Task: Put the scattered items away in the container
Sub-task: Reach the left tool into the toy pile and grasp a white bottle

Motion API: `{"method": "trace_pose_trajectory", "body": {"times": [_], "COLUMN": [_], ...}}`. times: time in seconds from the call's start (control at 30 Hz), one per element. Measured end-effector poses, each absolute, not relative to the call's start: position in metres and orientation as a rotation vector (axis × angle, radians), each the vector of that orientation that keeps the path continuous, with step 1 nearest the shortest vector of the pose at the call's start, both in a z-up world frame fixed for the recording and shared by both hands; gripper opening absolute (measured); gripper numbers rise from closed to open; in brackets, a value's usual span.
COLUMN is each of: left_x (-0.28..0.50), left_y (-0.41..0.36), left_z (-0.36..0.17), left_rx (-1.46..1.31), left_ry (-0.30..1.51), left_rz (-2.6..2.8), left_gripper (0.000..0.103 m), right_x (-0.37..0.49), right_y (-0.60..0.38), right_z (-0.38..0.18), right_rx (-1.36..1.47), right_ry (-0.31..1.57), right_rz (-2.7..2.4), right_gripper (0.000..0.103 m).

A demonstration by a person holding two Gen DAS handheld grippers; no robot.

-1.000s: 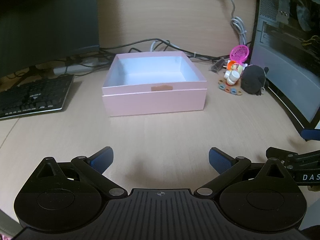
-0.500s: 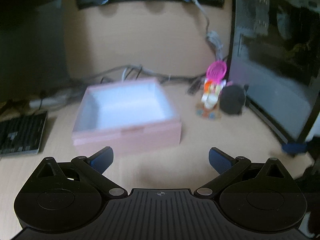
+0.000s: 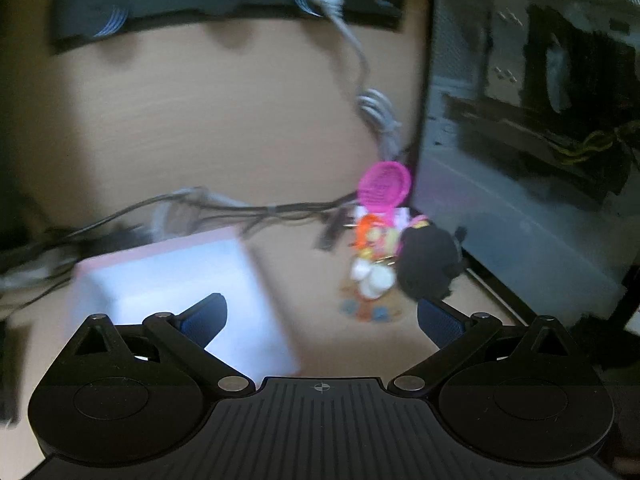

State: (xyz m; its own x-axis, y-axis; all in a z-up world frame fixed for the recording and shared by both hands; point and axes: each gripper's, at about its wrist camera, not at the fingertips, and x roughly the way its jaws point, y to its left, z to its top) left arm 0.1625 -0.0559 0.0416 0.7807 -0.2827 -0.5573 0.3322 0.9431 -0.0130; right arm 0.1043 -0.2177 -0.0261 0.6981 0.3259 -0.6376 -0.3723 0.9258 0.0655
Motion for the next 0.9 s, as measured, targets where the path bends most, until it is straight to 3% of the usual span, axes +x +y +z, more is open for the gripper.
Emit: {"method": "trace_pose_trajectory", "body": {"times": [0.13,0.2,0.3,0.43,0.53,0.6,0.63,0.9], "left_x": [0.194,0.208,0.226,0.242,0.254,0.258,0.258,0.195], "left_y": [-0.096,-0.114,-0.131,-0.149,-0.159,-0.162,-0.163,-0.126], "left_z": [0.024,0.014,0.001,-0.013,-0.025,-0.03,-0.031,-0.003], "left_rx": [0.183,0.222,0.251,0.317,0.349,0.37,0.384,0.347], "left_ry": [0.607,0.653,0.702,0.708,0.71,0.703,0.695,0.658], "left_rz": [-0.387,-0.415,-0.442,-0.451,-0.427,-0.412,-0.405,-0.503], "left_gripper": [0.098,0.06,0.072,0.071,0.058,0.034,0.031,0.031], "right_x": [0.088,0.081,0.074,0.062,0.053,0.05,0.05,0.055], "right_y": [-0.219,-0.219,-0.223,-0.233,-0.239,-0.241,-0.242,-0.241], "right_z": [-0.029,-0.029,-0.03,-0.029,-0.026,-0.023,-0.022,-0.027], "right_rx": [-0.039,-0.035,-0.014,0.019,0.028,0.028,0.026,0.013], "right_ry": [0.705,0.707,0.719,0.722,0.712,0.708,0.706,0.725], "right_rz": [0.448,0.438,0.393,0.333,0.31,0.303,0.299,0.317], "right_gripper": [0.103,0.103,0.103,0.103,0.103,0.103,0.103,0.103]}}
